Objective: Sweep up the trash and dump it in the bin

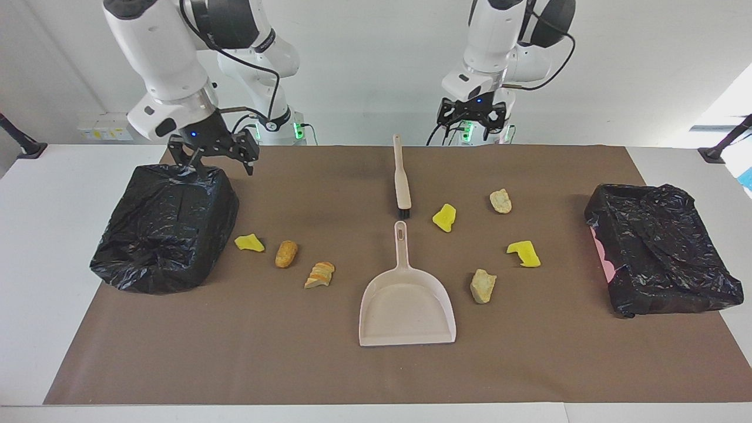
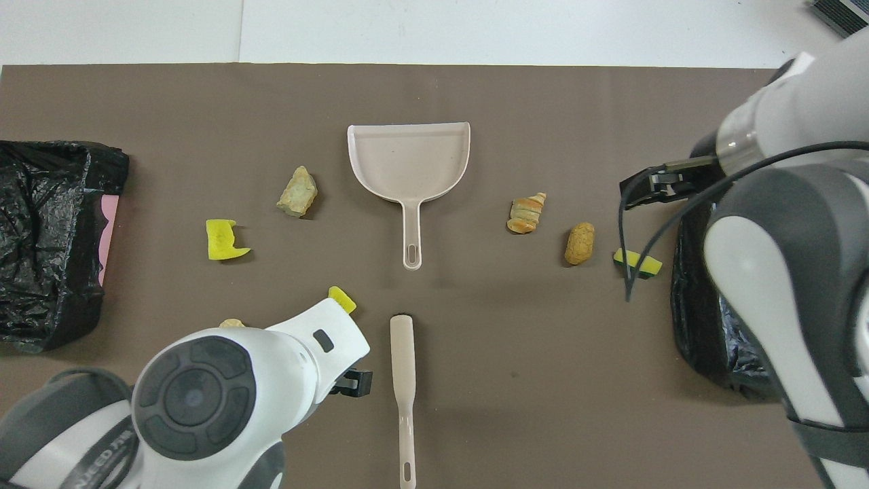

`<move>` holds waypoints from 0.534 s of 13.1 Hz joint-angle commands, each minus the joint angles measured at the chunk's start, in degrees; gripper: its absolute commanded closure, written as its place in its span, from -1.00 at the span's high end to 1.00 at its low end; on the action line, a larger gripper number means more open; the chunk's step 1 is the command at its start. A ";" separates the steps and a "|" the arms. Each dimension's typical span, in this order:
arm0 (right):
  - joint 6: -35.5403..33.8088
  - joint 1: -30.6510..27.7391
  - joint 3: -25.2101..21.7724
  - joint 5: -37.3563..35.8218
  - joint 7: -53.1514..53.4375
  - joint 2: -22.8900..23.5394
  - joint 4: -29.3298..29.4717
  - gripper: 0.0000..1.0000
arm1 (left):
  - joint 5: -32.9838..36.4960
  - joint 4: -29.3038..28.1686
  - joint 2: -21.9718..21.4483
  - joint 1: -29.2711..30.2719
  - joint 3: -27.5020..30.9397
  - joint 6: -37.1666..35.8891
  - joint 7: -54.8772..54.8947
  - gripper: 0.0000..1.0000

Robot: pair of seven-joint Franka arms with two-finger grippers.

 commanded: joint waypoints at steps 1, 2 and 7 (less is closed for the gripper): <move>2.37 3.61 0.44 -0.37 3.21 4.84 2.73 1.00 | -2.99 -7.91 -2.51 0.02 -4.76 7.10 -3.67 1.00; 4.04 5.11 0.53 -0.37 3.22 6.68 2.91 1.00 | -4.13 -8.71 -2.17 -0.07 -6.09 8.34 -4.21 1.00; 14.32 11.96 0.53 -0.28 13.12 12.40 2.74 1.00 | -10.81 -15.93 -1.11 -0.07 -15.14 17.32 -5.97 1.00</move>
